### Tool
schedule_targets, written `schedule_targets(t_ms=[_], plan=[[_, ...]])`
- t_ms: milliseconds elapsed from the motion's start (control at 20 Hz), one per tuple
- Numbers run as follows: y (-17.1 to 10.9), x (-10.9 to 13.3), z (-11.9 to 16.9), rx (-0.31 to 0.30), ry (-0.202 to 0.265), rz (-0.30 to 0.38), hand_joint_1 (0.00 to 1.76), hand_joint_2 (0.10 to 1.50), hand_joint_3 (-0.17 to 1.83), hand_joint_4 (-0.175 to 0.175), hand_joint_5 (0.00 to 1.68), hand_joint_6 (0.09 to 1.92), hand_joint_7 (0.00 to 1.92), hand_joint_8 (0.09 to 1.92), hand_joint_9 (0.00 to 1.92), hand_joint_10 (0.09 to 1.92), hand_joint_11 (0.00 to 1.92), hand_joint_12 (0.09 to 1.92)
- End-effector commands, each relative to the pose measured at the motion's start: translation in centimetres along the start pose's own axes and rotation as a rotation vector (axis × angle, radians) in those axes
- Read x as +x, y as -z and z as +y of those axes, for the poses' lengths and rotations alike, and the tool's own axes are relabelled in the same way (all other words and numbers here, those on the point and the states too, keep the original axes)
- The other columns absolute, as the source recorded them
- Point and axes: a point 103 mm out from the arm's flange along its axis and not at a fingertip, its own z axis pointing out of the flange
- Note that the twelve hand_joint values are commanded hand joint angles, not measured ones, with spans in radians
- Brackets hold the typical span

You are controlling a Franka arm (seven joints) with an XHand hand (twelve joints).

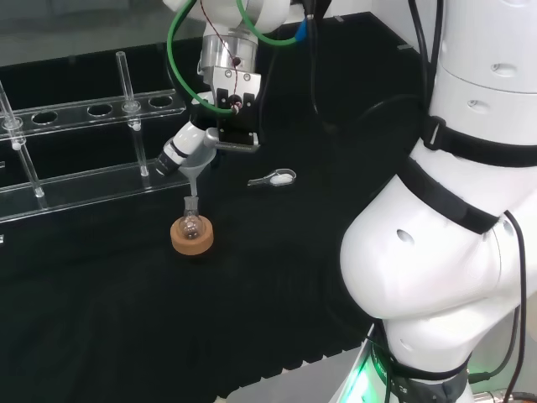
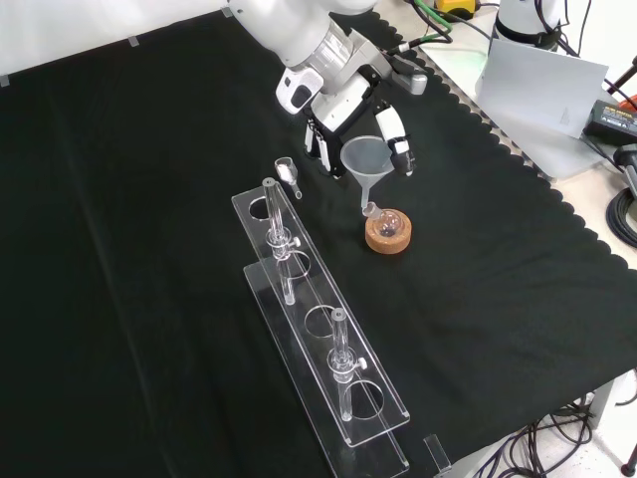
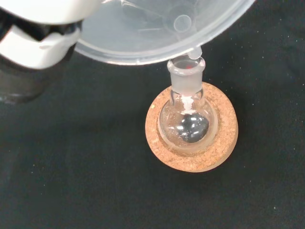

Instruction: Place the funnel on the round-bottom flask.

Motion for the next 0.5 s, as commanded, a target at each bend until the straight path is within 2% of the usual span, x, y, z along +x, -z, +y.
schedule_targets(t_ms=[50, 500], plan=[[-0.36, -0.01, -0.09, 0.009, -0.002, 0.003, 0.98, 0.50, 0.70, -0.023, 1.07, 0.53, 1.37, 0.27, 1.32, 0.15, 0.57, 1.31], [-0.78, 0.54, -0.70, 0.023, -0.002, 0.039, 0.98, 0.50, 0.70, -0.024, 1.07, 0.53, 1.37, 0.27, 1.32, 0.15, 0.57, 1.32]])
